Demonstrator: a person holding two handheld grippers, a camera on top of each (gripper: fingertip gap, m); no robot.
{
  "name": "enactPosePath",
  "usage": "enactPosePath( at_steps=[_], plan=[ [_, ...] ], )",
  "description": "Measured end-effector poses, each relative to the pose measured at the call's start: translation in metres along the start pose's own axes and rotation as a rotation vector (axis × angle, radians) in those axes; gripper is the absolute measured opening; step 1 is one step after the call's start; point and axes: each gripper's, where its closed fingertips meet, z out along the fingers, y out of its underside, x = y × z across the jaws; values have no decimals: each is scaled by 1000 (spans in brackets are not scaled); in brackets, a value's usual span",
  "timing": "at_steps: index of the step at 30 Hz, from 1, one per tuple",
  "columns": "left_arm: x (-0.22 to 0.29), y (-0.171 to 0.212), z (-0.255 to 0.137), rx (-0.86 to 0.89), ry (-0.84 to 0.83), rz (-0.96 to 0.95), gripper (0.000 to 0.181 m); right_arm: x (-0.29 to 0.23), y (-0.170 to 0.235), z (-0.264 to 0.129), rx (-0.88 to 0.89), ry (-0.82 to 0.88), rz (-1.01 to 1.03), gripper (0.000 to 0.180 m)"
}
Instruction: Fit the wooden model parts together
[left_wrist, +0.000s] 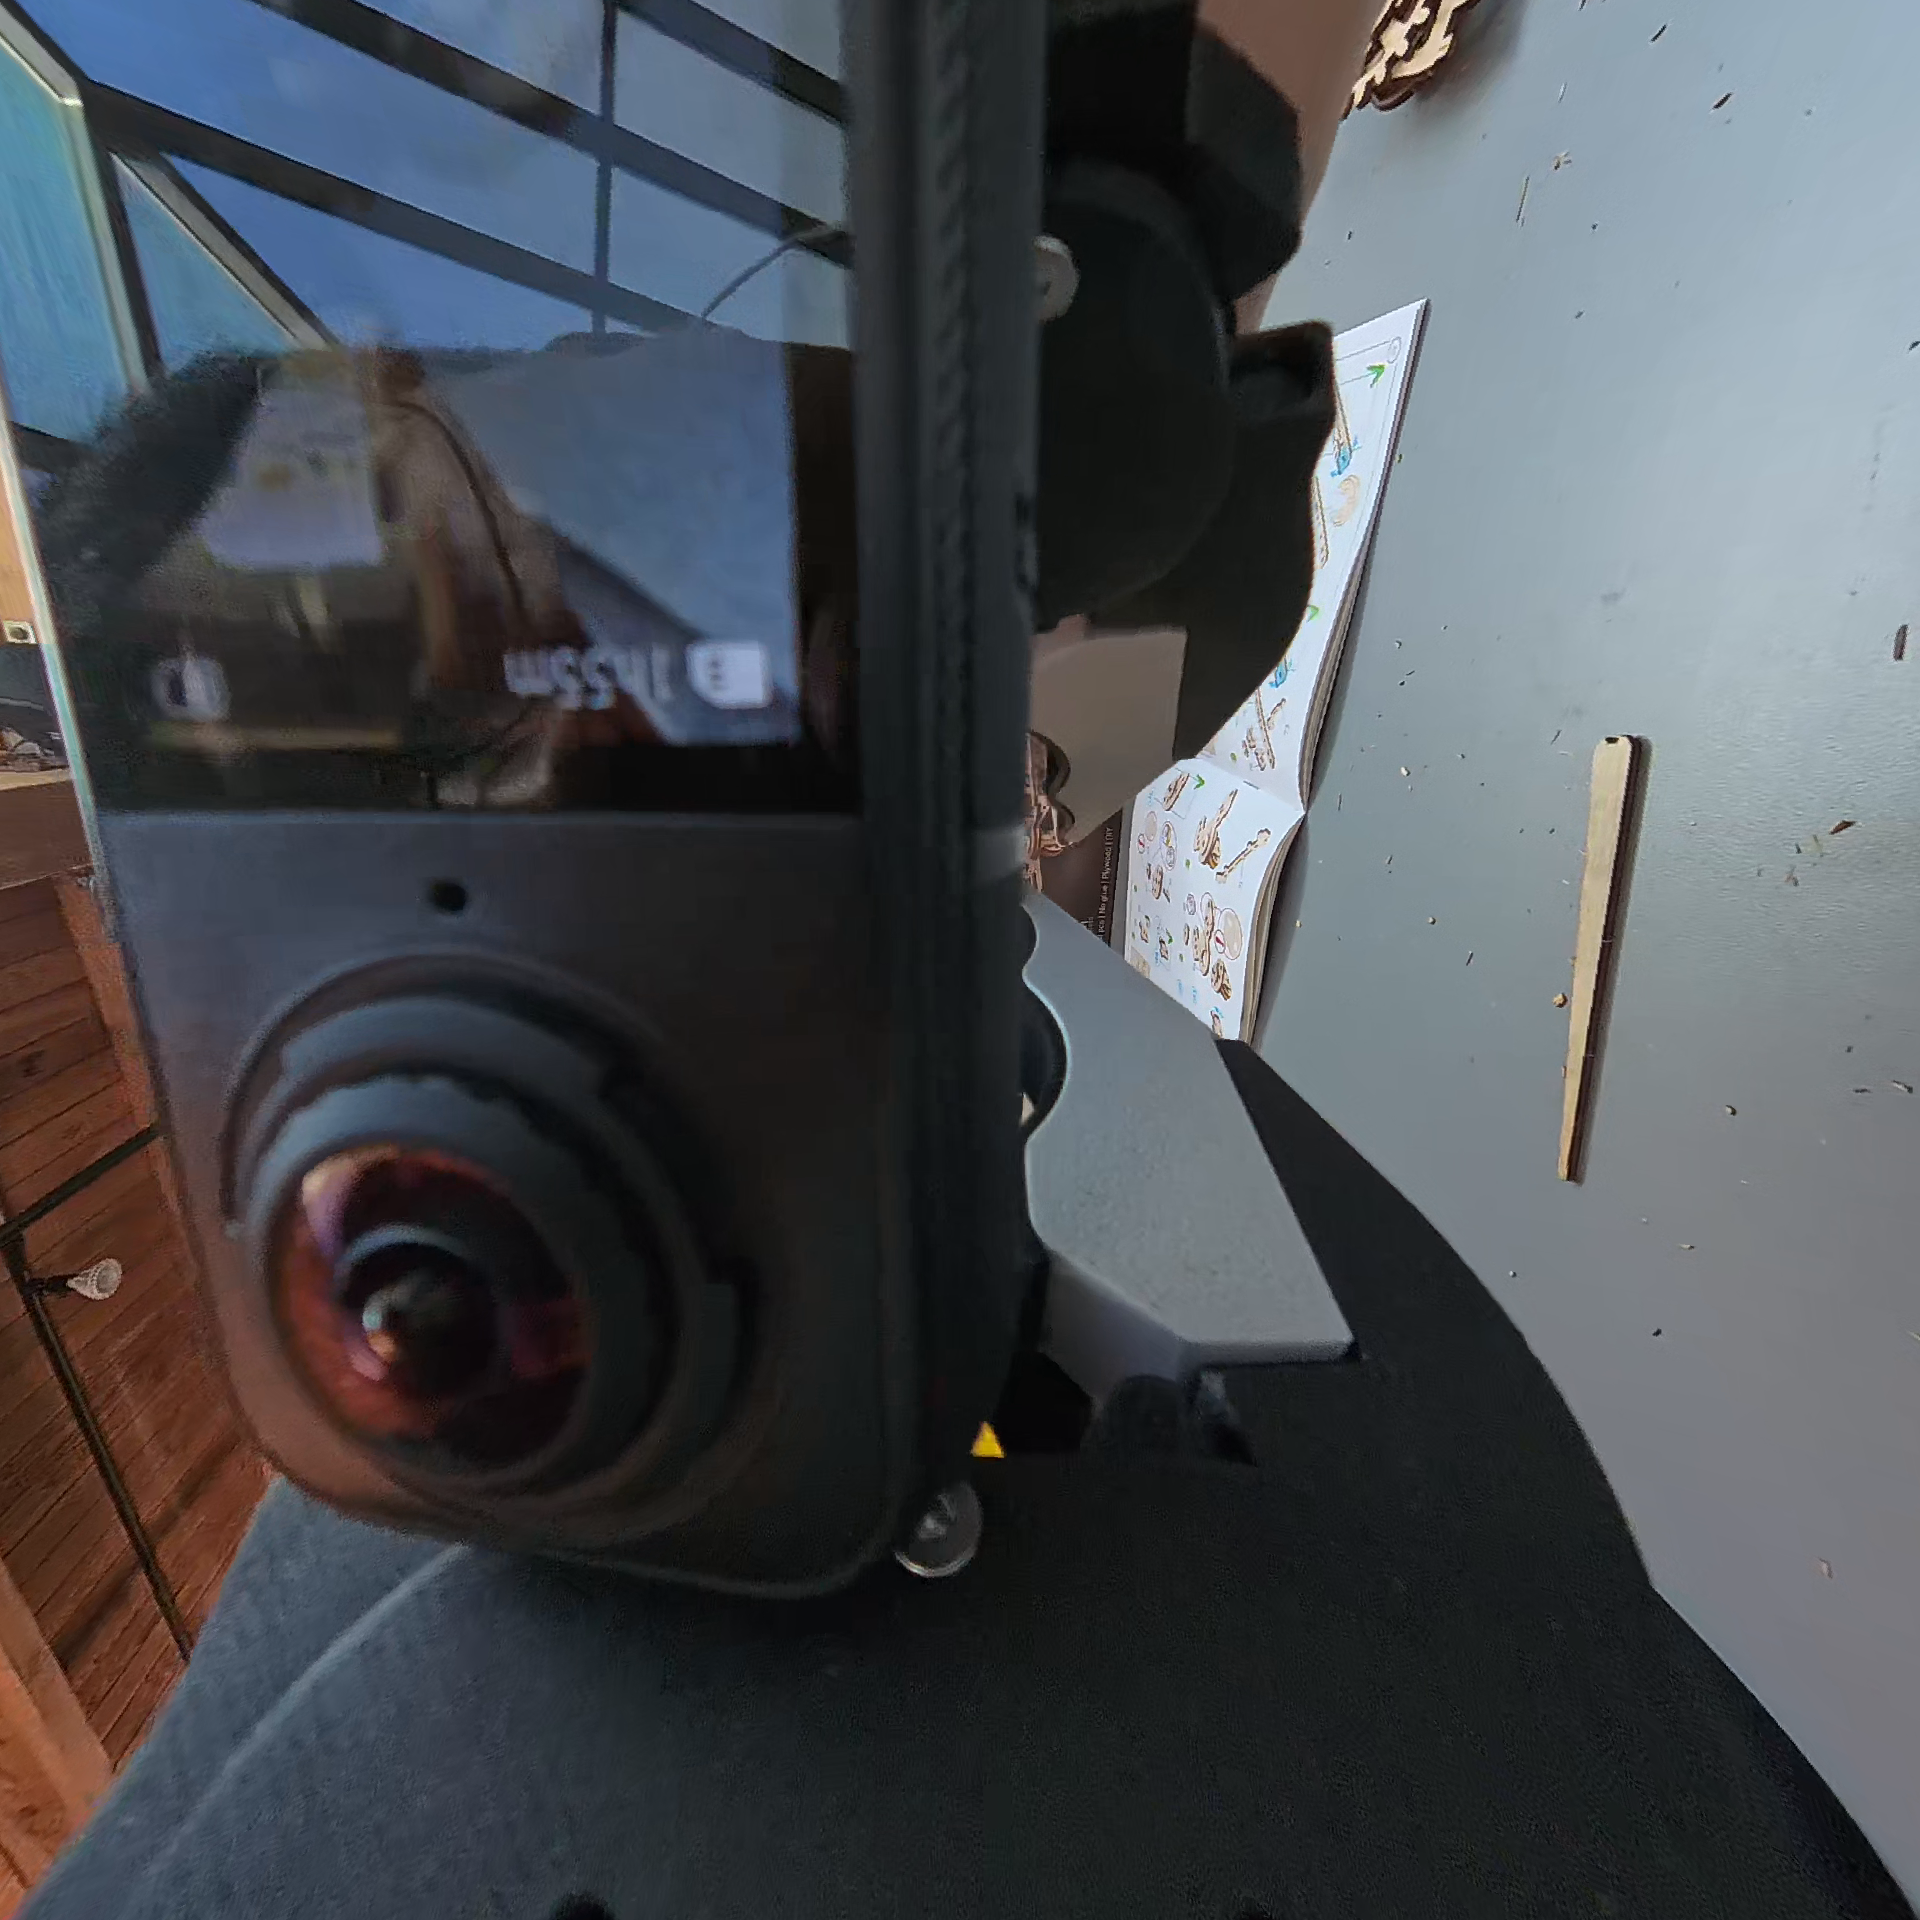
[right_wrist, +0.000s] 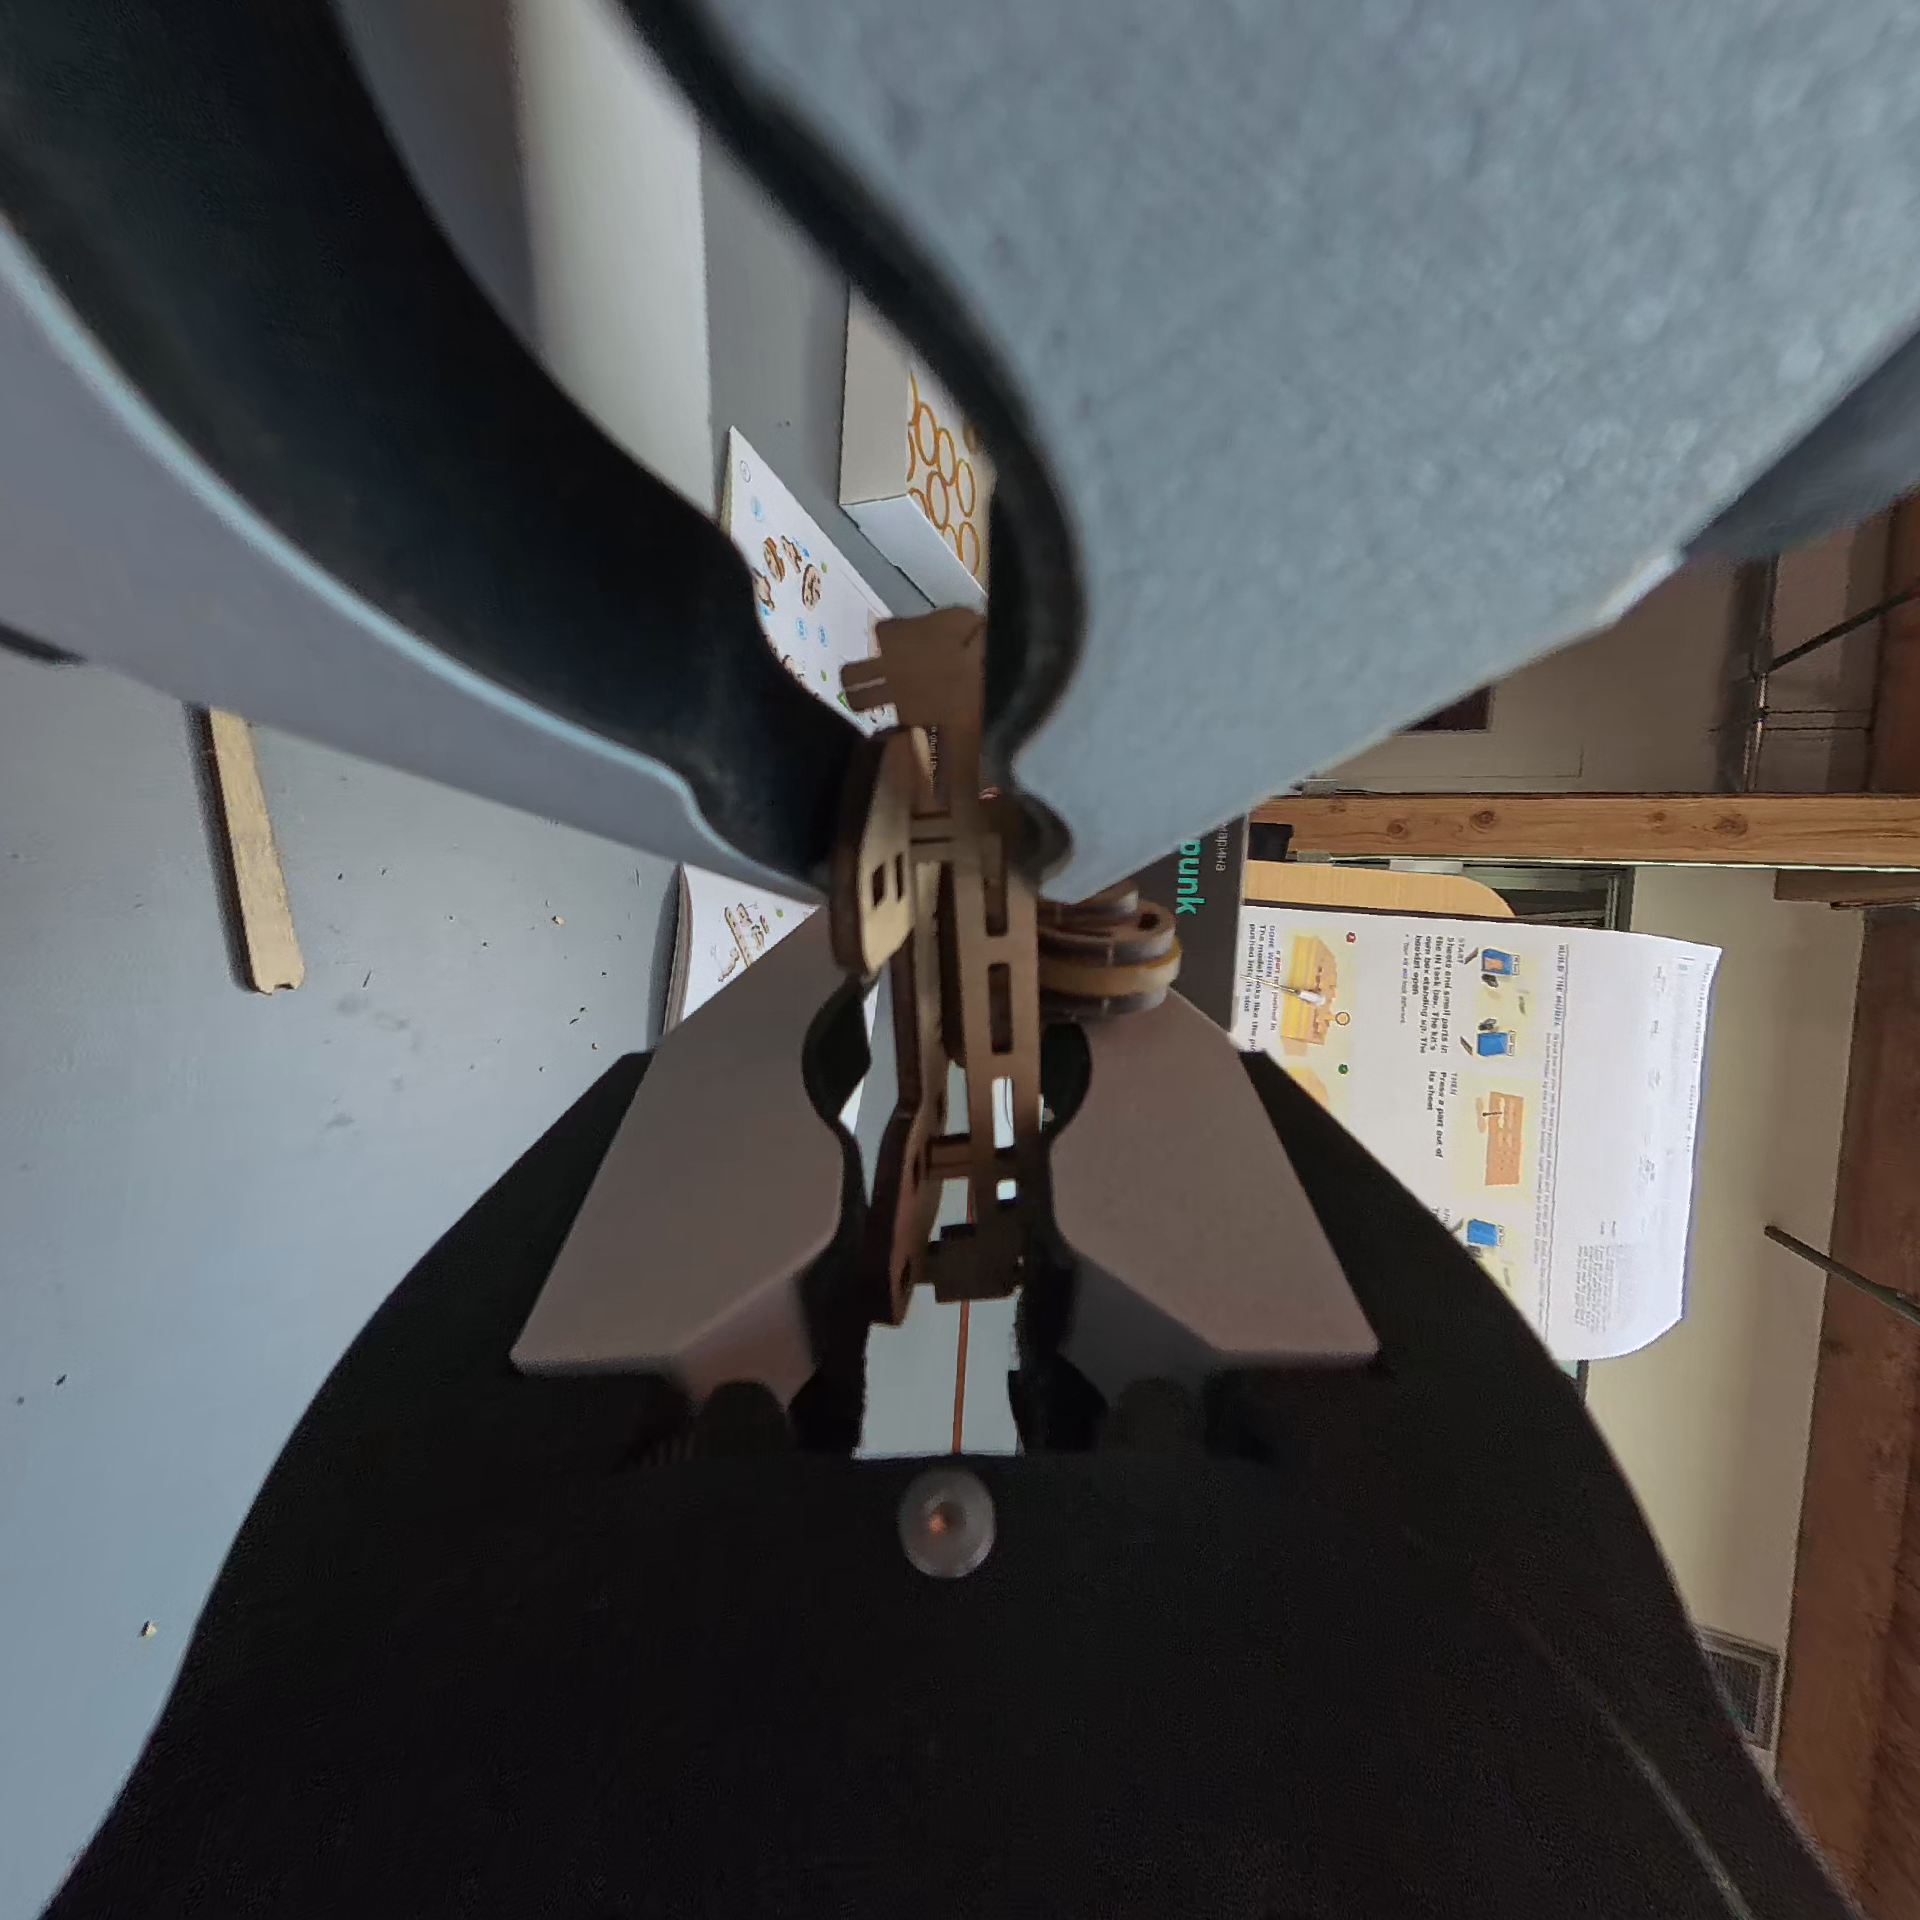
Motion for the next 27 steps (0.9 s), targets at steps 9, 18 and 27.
enactPosePath(
  at_steps=[9,18,27],
  plan=[
    [7,3,1,11,38,-26,12,-18,-4,3,57,-134,9,40],
    [13,23,-2,21,13,-40,12,-21,-25,-38,339,-531,319,63],
    [19,28,-11,50,-96,100,12,1,-22,-57,599,-912,795,25]
  ],
)
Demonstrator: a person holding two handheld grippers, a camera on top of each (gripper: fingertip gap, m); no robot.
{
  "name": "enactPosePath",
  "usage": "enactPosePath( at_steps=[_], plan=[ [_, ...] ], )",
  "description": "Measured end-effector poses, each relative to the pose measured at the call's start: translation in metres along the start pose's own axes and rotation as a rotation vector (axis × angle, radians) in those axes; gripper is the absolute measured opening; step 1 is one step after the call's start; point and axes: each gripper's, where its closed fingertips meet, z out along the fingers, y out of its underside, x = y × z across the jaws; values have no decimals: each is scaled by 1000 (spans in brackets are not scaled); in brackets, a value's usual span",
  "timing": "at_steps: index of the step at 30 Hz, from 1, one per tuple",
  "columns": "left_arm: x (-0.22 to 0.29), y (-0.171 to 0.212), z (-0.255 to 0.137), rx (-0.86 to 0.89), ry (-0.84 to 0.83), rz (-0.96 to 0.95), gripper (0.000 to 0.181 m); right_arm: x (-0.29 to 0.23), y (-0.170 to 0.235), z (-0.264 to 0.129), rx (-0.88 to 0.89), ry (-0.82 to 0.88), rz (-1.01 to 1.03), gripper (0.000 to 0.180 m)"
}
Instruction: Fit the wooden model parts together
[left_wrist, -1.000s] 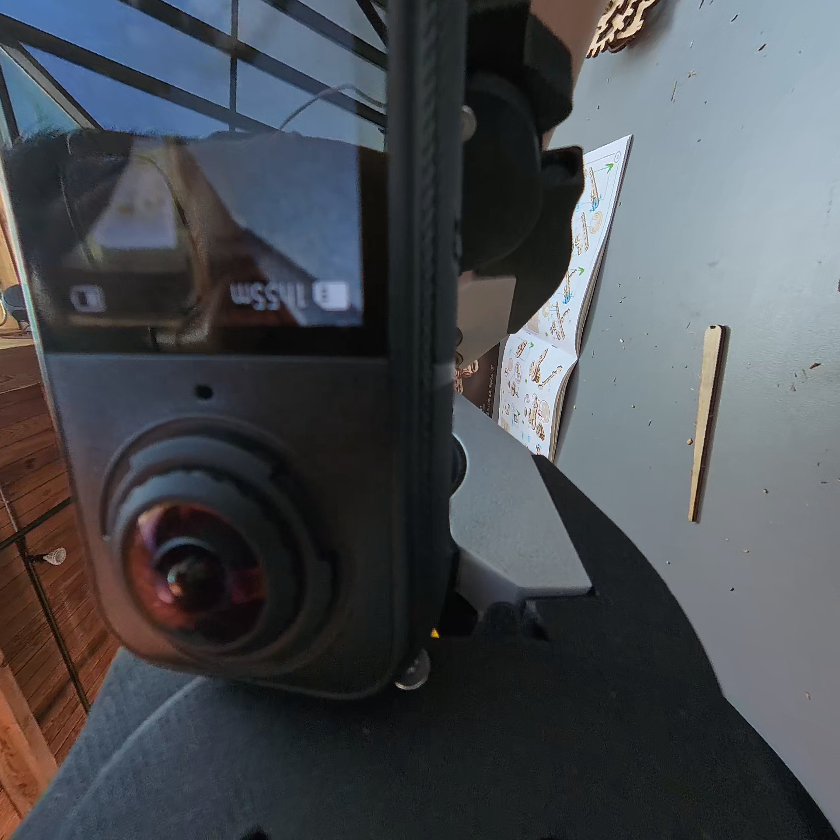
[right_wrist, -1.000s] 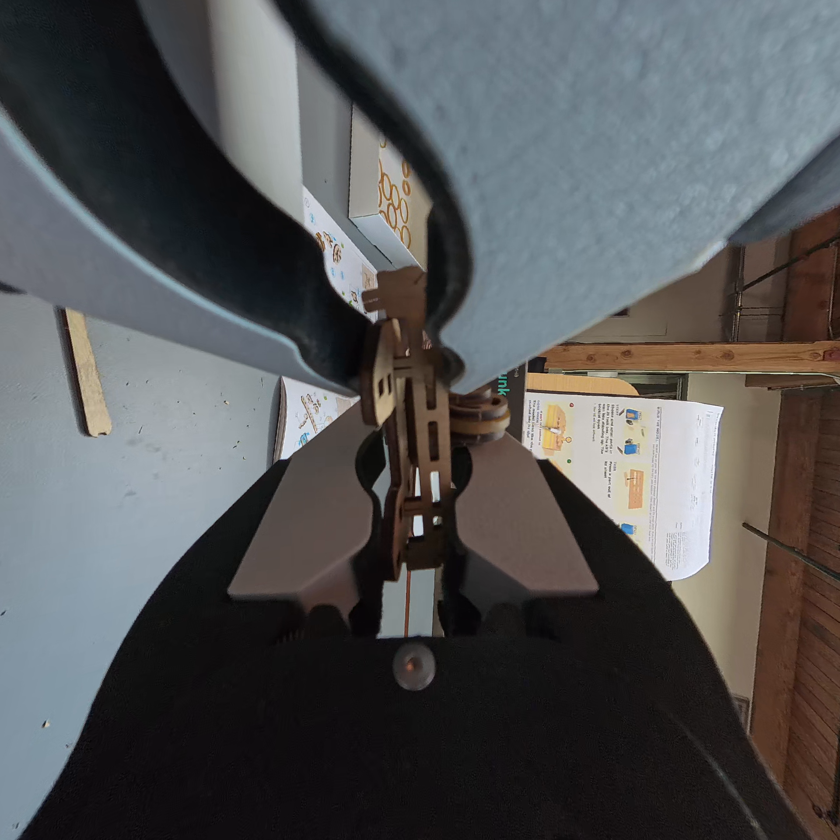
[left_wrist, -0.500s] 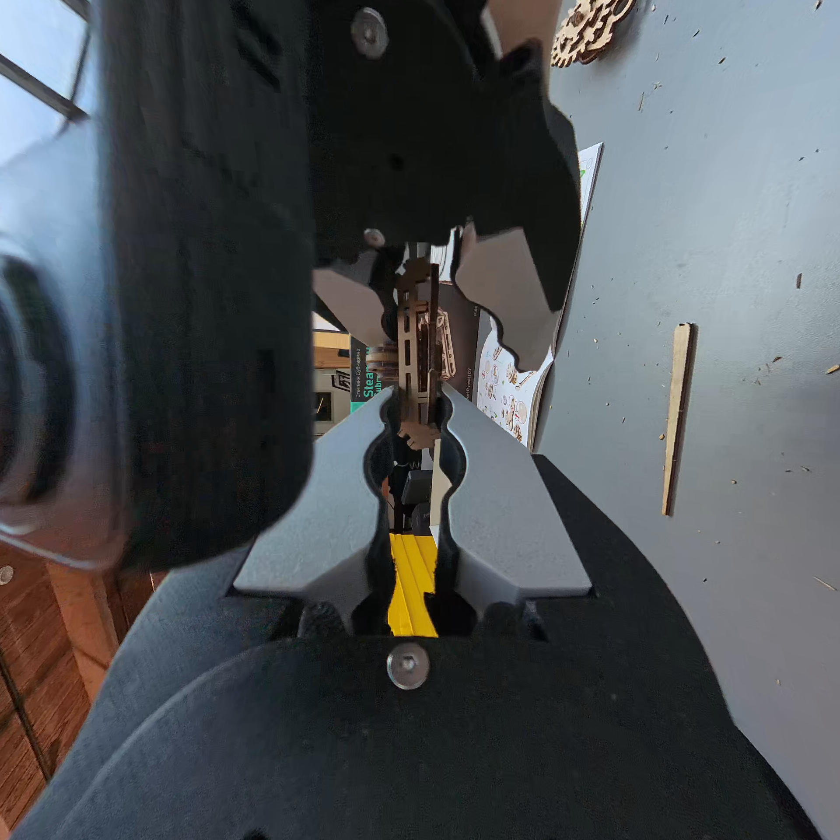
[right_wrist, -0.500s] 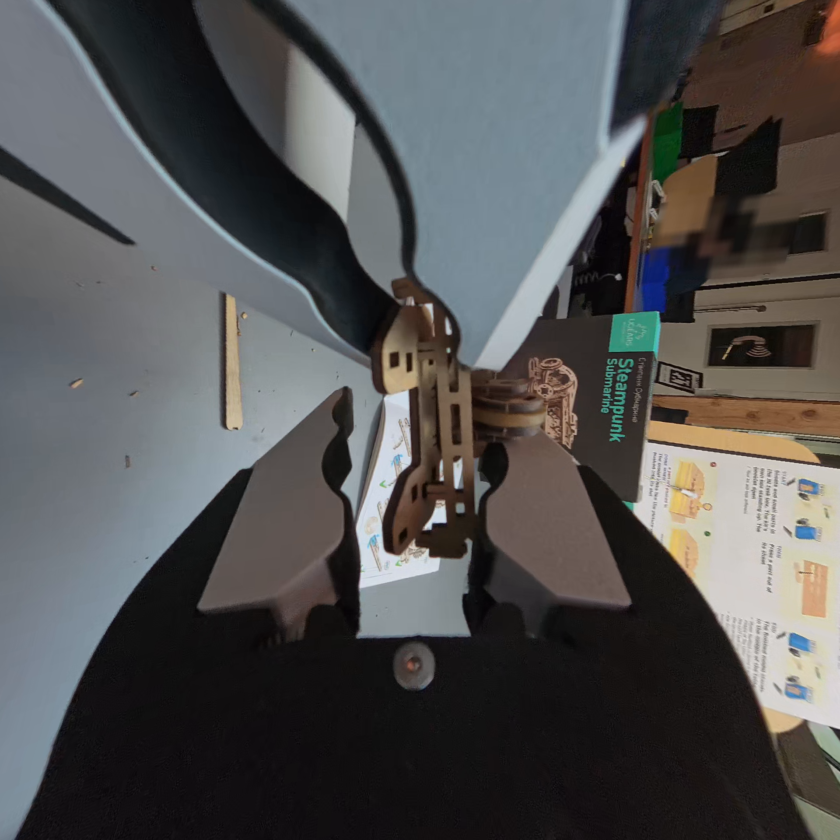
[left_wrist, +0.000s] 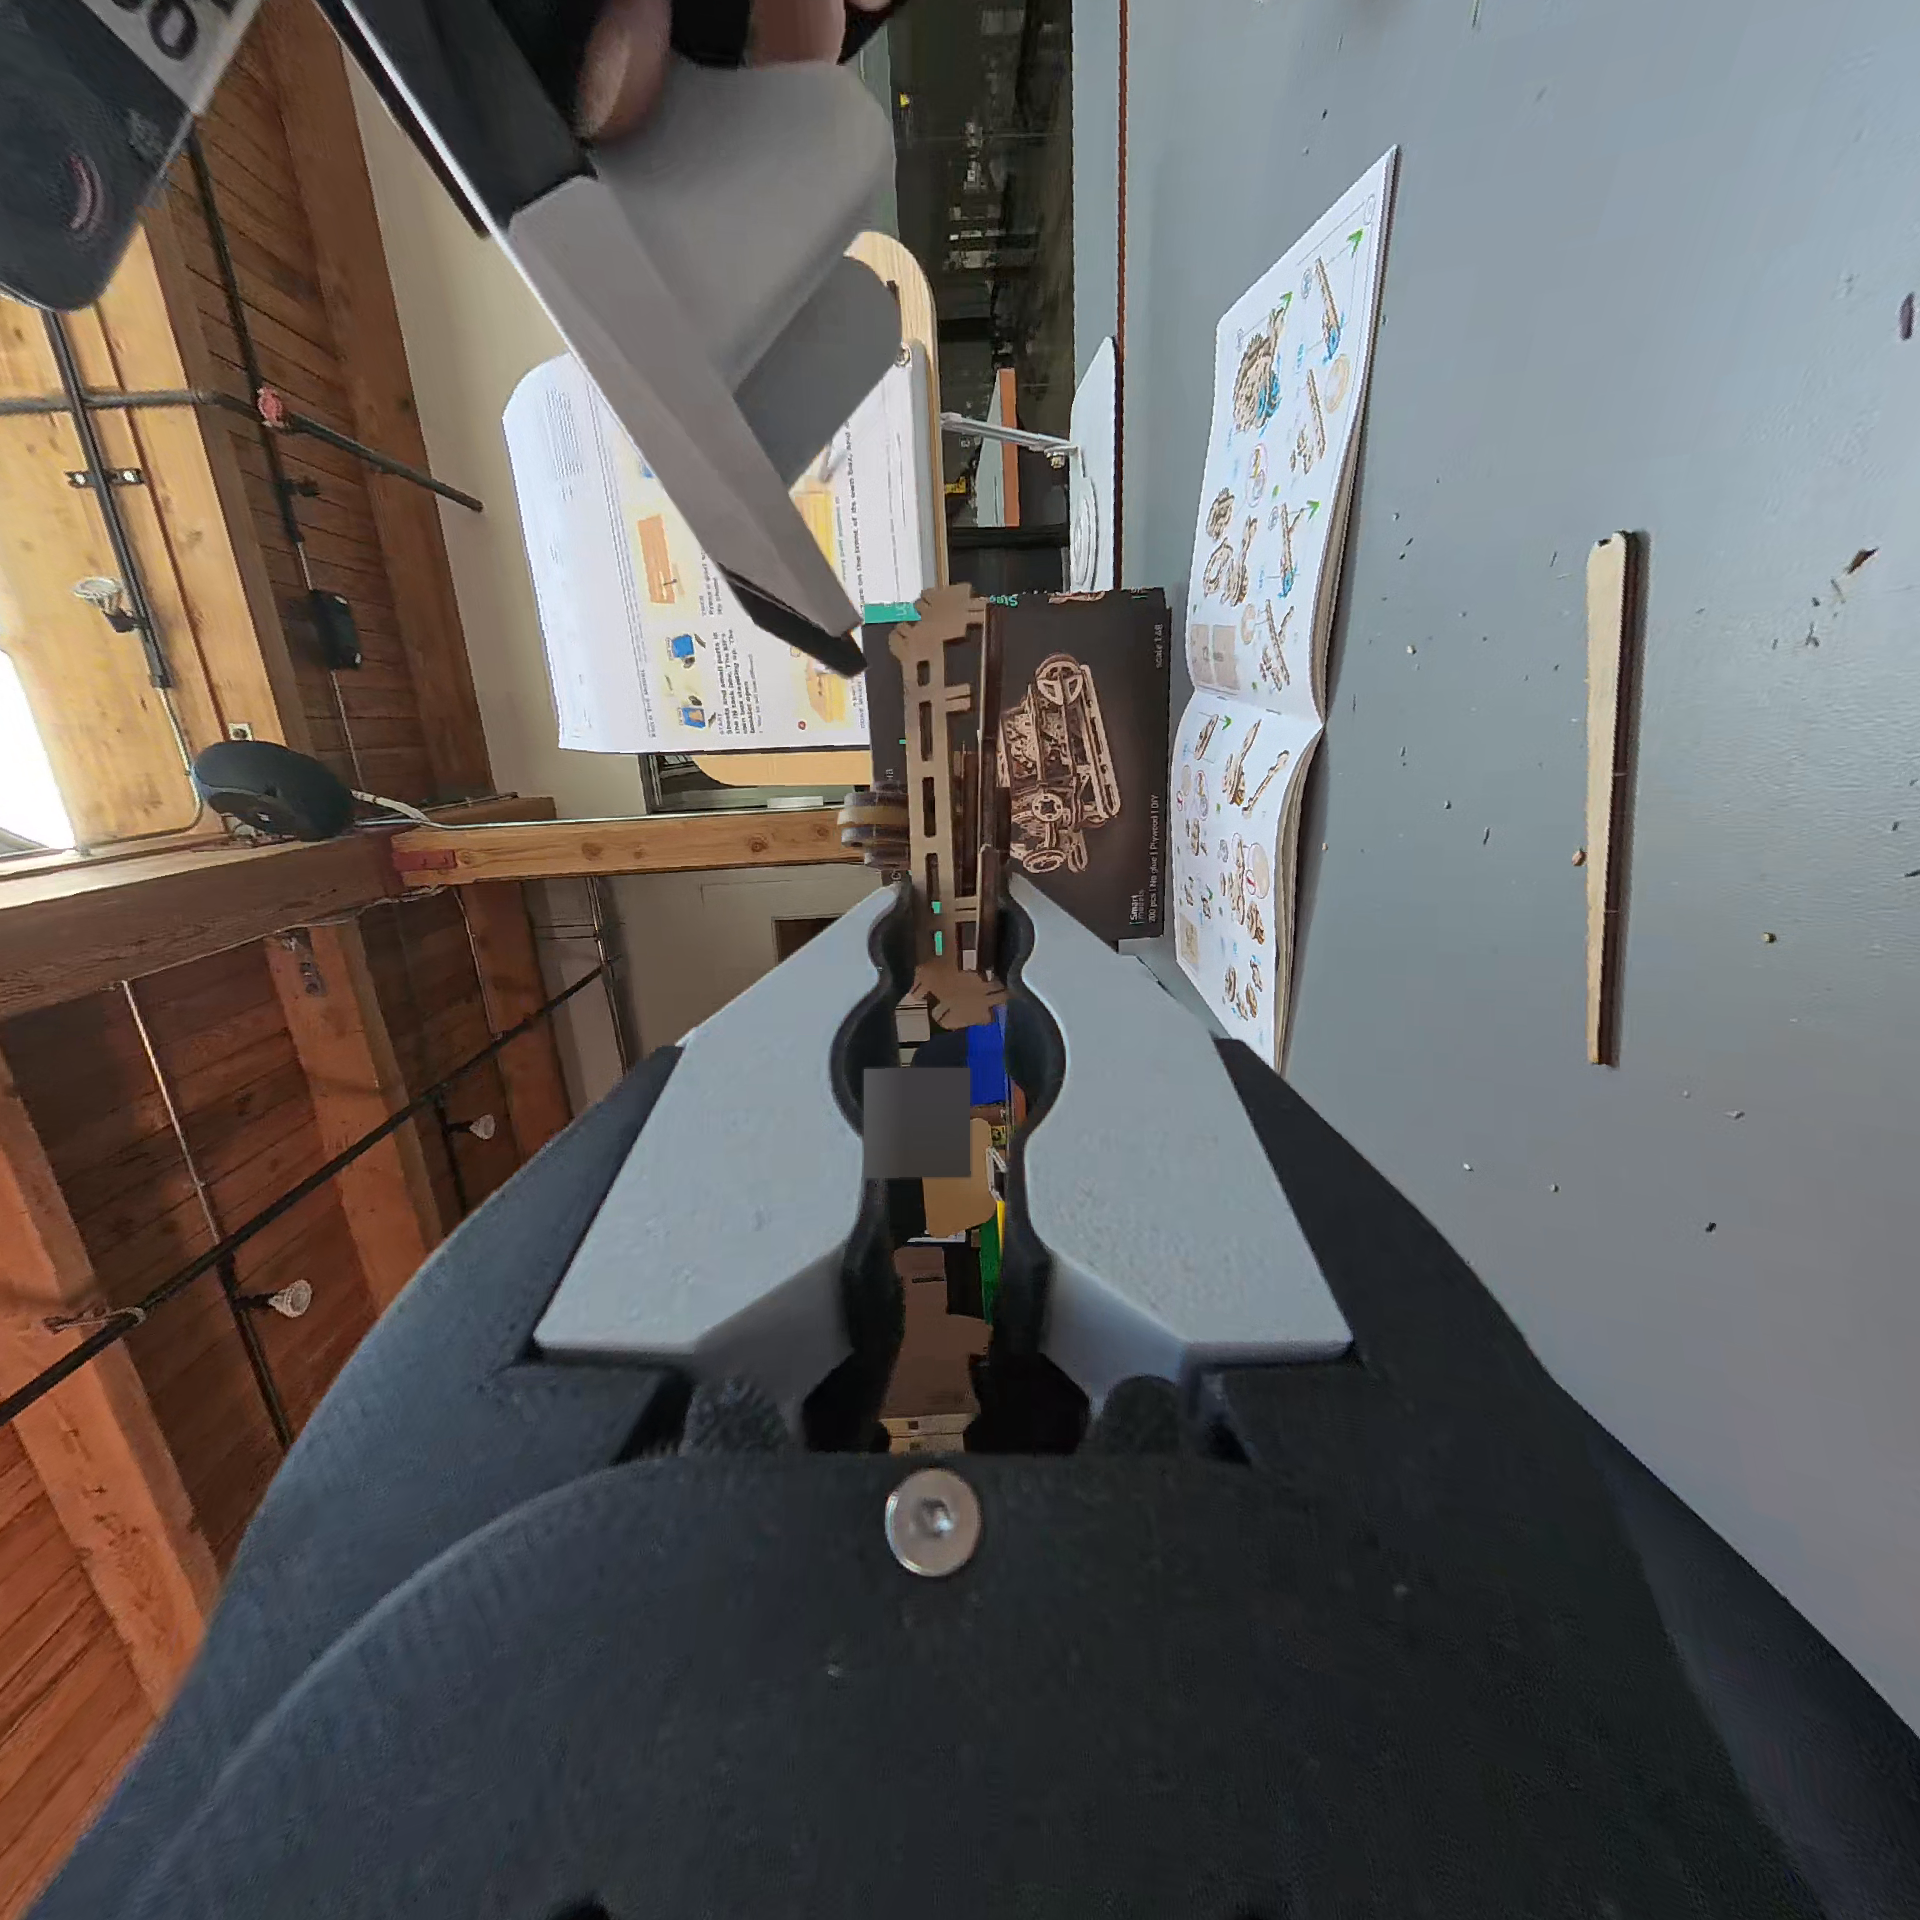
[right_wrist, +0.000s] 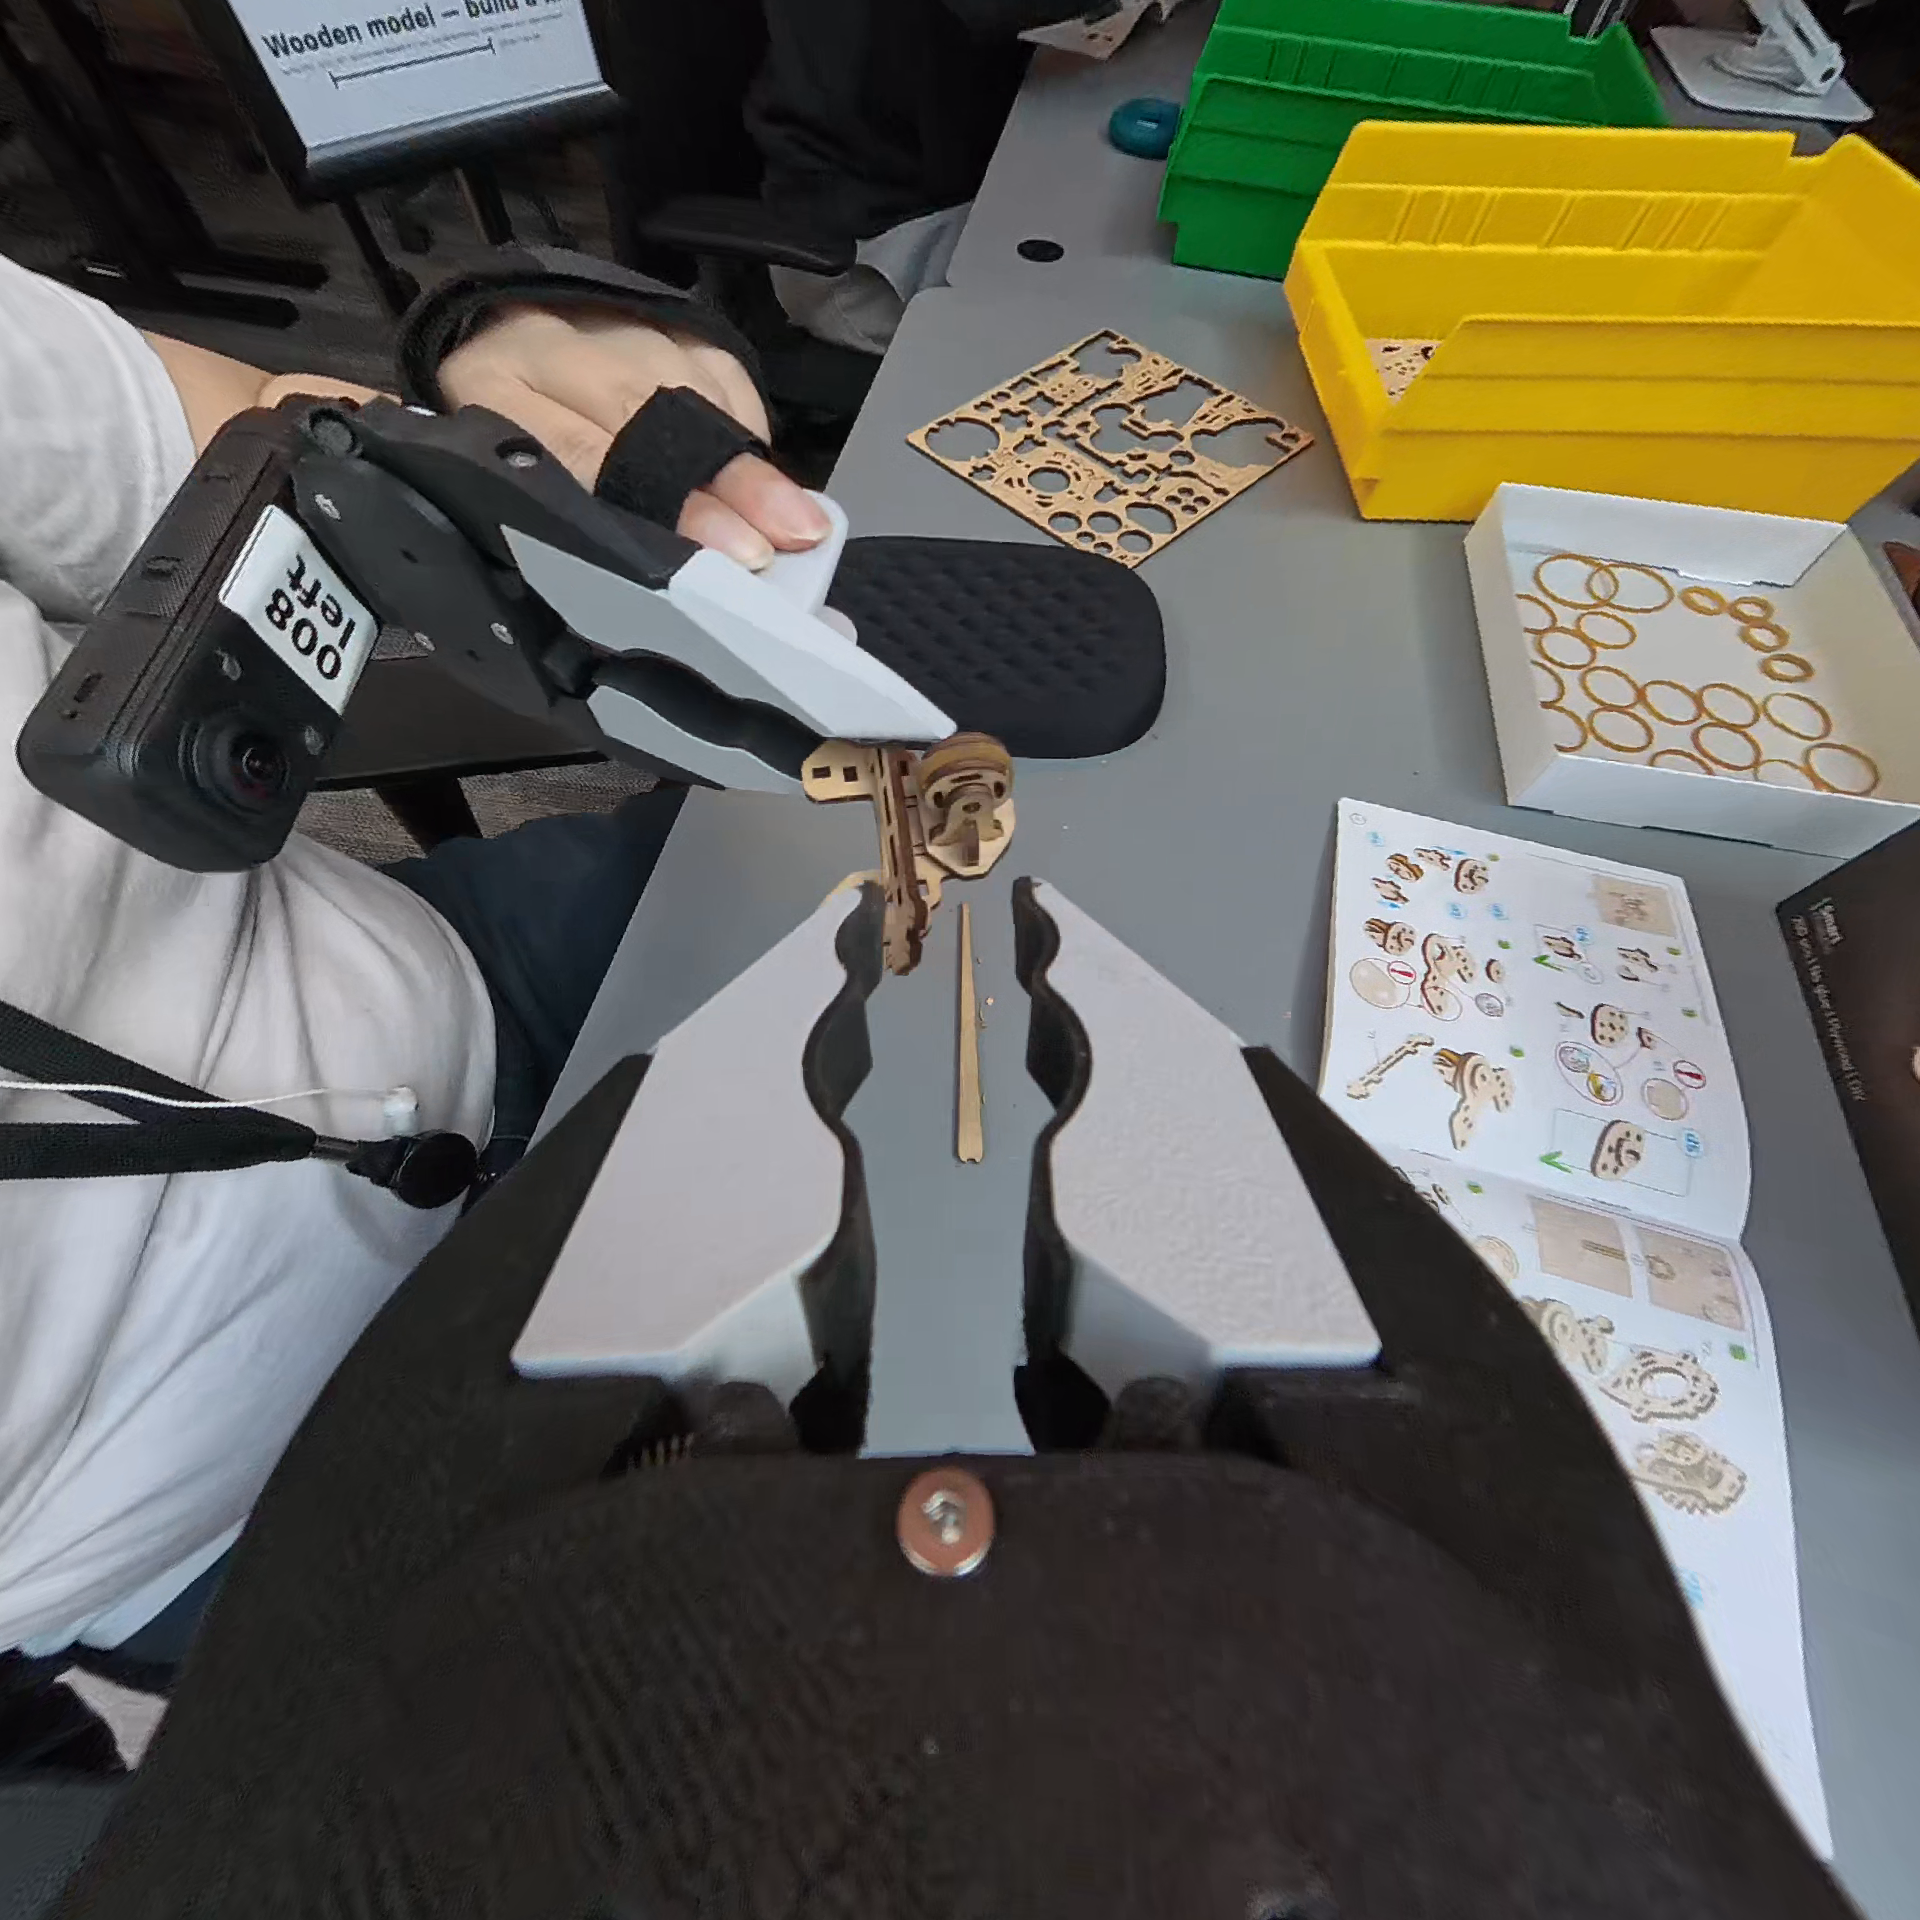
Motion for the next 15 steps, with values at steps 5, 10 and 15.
enactPosePath(
  at_steps=[5,10,15],
  plan=[
    [-2,0,-4,42,50,-144,12,-7,-5,-1,76,66,-361,41],
    [-6,-7,-8,112,117,-299,12,-23,-3,6,50,70,-517,50],
    [-10,-16,-12,185,190,-463,12,-31,-9,12,62,104,-616,32]
  ],
)
